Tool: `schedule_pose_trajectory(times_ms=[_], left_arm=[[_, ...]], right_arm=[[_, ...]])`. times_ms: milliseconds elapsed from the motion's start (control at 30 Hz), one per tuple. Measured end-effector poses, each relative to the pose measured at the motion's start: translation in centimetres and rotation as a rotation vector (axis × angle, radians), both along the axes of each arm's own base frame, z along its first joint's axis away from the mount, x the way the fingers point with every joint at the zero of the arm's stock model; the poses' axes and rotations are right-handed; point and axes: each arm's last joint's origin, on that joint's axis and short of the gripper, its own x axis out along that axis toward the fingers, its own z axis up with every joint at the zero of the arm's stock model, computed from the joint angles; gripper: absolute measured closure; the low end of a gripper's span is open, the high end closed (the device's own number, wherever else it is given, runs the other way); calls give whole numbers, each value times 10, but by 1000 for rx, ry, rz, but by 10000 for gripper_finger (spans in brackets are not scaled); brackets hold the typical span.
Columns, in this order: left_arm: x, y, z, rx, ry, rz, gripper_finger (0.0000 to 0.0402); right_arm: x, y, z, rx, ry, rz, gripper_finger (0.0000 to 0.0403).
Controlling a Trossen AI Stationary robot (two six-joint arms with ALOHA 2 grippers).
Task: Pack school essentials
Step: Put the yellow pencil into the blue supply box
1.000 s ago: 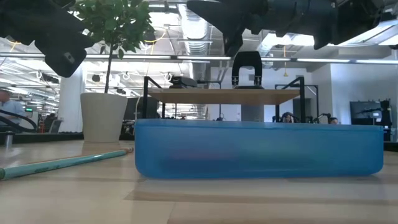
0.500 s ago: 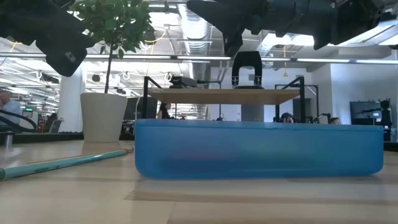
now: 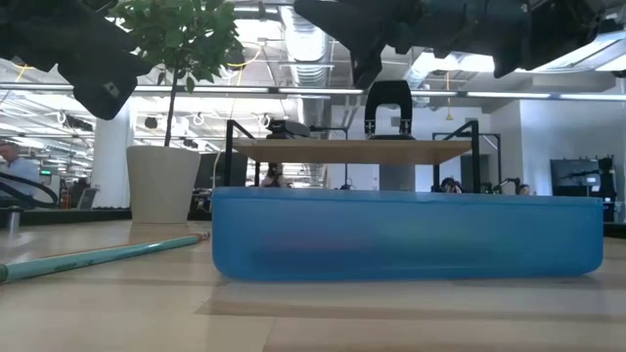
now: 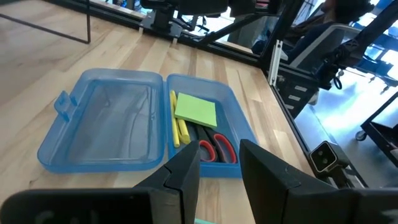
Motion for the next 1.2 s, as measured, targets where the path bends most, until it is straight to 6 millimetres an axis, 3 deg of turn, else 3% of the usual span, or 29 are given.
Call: schedule_pose_trajectory(times_ms=[633,767,967,1200], left_arm=[[0,0,0,-40,7,-5,285],[3,-1,6,-58,112,35,272],[20,-14,17,-49,271,100,270],[54,-45,-5,-109,457,173,270]], right_arm=[[1,0,1,-1,-4,-1,268],[3,1,4,-3,-11,0,269],[3,1,5,-4,-14,0,267],[2,6,5,-4,-14,15,267]])
